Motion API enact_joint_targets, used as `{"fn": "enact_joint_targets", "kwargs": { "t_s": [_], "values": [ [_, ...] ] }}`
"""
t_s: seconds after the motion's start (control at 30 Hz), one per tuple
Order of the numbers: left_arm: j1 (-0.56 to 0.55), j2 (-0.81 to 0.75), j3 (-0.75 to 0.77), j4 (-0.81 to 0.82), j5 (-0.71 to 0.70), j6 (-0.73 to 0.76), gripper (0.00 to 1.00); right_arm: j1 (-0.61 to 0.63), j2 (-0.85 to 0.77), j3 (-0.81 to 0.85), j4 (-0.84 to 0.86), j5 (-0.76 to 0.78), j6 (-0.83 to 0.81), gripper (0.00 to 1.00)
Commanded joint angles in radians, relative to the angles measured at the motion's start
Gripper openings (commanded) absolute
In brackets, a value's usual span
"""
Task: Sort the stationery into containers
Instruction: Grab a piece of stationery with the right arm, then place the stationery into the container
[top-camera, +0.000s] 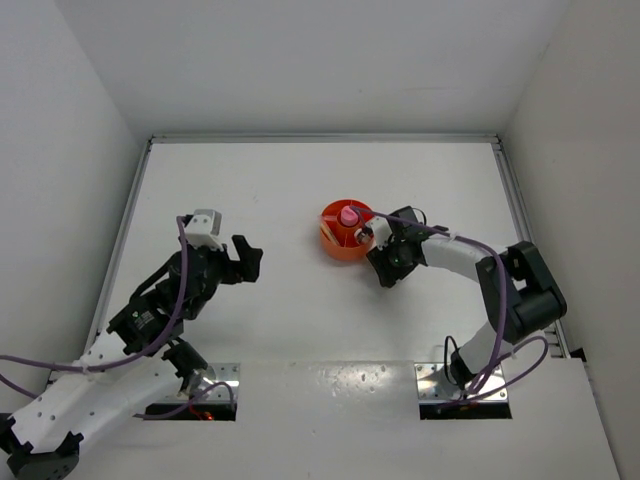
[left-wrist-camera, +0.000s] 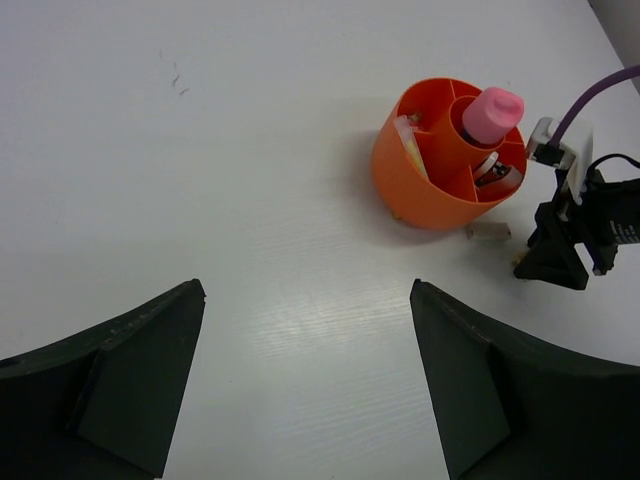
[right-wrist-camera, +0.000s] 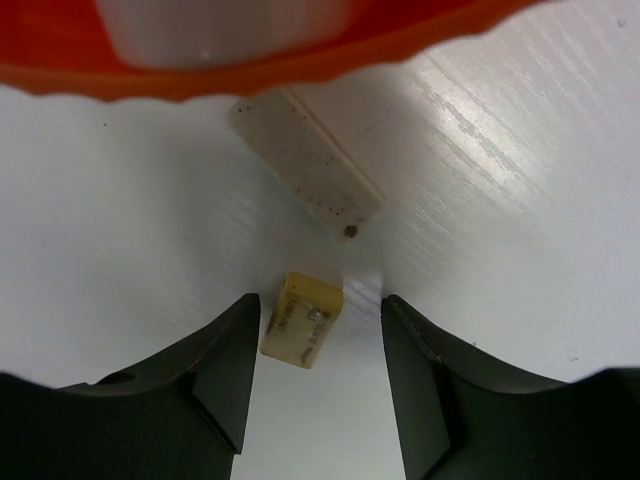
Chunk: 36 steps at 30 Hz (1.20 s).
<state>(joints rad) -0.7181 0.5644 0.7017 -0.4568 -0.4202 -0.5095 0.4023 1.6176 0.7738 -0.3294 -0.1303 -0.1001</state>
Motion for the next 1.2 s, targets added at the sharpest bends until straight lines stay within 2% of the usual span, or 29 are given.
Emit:
{"fn": "enact_joint_targets", "kwargs": {
  "t_s": [0.0,0.17,0.2,0.27,0.3,0.37,0.53,0.7,0.87,1.0,1.17],
  "values": [
    [0.012,-0.015,-0.002,0.013,-0.011,-0.001,0.90,-0.003,0.005,0.005,0.021,0.003,0.020,0.52],
    [0.012,-0.015,-0.002,0.013,-0.011,-0.001,0.90,-0.013,0.015,-0.004,0.030,0.026,0.020,0.40],
    [0.012,-0.015,-0.002,0.013,-0.011,-0.001,0.90,-0.013,0.015,-0.004,0.030,0.026,0.020,0.26],
    [0.012,-0.024,-0.002,0.013,-0.011,-0.001,0.90,-0.013,-0.013,-0.004,0.021,0.026,0.020,0.15],
    [0.012,-0.024,-0.002,0.013,-0.011,-0.001,0.90,-0.022,-0.033,-0.004,-0.006,0.014,0.020,0.06],
    [0.012,-0.034,-0.002,0.004,-0.011,-0.001,0.90,-0.022,-0.109,-0.004,-0.036,0.003,-0.001,0.00],
    [0.012,-0.043,-0.011,0.004,-0.002,-0.001,0.90,-0.022,-0.274,0.057,-0.121,0.043,-0.047,0.00],
    [0.012,-0.034,-0.011,0.004,-0.002,-0.001,0.90,-0.022,-0.312,0.154,-0.067,0.120,-0.033,0.00],
    [0.012,-0.024,-0.021,0.013,0.008,-0.001,0.90,-0.022,-0.170,0.267,0.067,-0.010,0.052,0.00],
    [0.012,-0.024,-0.021,0.013,0.008,-0.001,0.90,-0.022,-0.038,0.367,0.105,-0.096,0.112,0.00],
    [0.012,-0.024,-0.021,0.013,0.008,-0.001,0.90,-0.022,0.048,0.421,0.139,-0.102,0.146,0.00]
  ]
}}
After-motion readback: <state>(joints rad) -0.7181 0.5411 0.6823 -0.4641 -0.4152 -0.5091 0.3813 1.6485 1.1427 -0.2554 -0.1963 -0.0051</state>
